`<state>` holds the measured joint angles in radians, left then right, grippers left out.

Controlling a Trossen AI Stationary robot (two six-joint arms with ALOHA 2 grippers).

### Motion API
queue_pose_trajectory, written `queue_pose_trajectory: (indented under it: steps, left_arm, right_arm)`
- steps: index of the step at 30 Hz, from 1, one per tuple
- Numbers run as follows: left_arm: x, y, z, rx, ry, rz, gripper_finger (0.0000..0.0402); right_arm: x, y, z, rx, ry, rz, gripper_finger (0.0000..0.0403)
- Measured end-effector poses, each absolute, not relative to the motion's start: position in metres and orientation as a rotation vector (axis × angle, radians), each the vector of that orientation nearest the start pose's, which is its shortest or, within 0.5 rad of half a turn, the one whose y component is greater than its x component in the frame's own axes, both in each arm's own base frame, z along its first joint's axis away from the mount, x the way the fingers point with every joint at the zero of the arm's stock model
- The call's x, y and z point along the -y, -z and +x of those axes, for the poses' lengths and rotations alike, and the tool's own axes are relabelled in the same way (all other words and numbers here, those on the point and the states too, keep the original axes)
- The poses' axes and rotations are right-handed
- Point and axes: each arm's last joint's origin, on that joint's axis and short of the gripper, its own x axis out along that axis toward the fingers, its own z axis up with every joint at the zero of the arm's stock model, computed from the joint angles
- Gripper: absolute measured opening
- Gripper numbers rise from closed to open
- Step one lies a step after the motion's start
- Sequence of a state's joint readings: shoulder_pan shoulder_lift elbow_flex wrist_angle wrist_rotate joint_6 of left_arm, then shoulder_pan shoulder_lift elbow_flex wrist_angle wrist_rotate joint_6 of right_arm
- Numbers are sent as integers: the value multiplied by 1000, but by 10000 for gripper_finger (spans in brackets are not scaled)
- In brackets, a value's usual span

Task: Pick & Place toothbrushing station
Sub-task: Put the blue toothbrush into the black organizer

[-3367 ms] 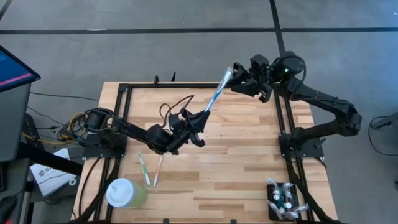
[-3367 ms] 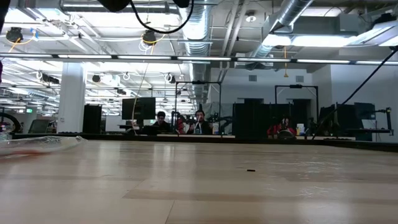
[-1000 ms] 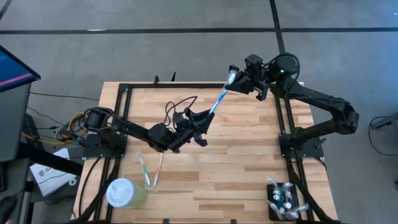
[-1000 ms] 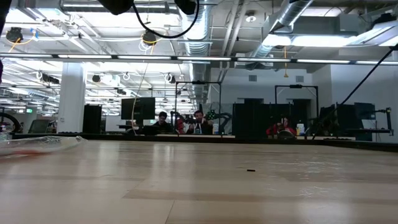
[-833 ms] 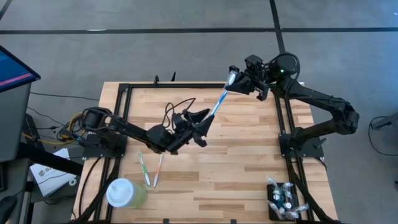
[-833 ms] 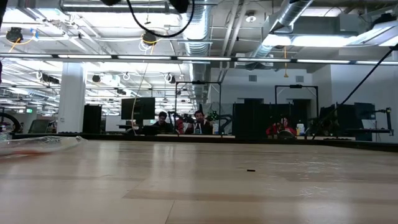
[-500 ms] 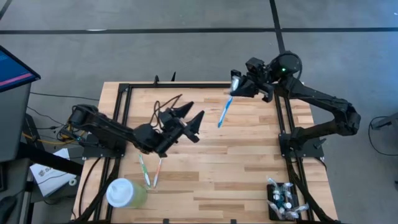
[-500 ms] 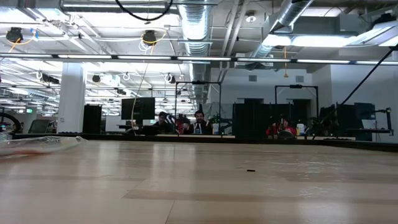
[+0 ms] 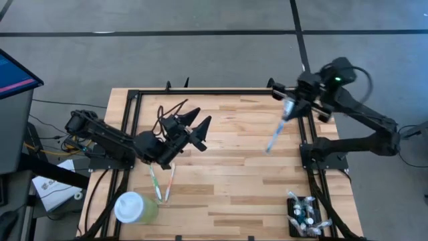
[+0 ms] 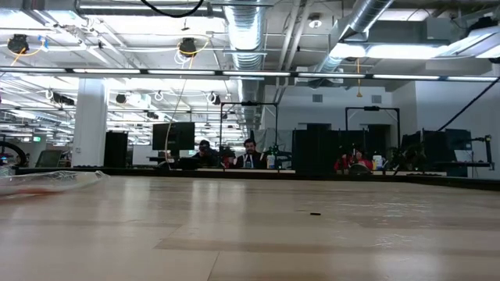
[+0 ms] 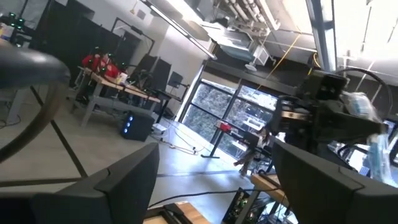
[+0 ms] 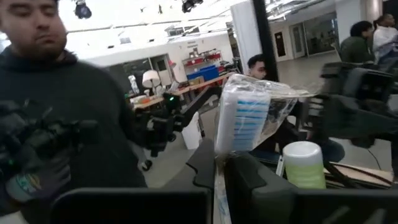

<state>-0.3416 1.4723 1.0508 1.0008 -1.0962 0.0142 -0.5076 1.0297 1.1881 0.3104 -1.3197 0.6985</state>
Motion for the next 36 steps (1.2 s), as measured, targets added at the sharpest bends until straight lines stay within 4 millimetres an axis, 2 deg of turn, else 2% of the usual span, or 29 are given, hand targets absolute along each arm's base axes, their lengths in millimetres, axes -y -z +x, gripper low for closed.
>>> queue_pose_trajectory:
  steps: [4,13,20,26,30,36]
  left_arm:
    - [82,-364,300,436,-727,-381,296]
    - [90,-359,302,385,-699,-372,280]
    - [92,-358,302,373,-702,-365,278]
    - [90,-357,302,371,-725,-368,278]
    - [90,-357,302,371,-726,-367,278]
    - [90,-357,302,370,-733,-369,278]
  right_arm:
    - [44,-460,147,-25,-851,257,5]
    - [9,-436,98,-131,-795,231,5]
    - [-10,-419,52,-209,-706,200,5]
    - [-20,-404,13,-199,-651,227,5]
    - [-24,-381,-1,-188,-642,270,5]
    - [-26,-342,-6,-181,-612,374,5]
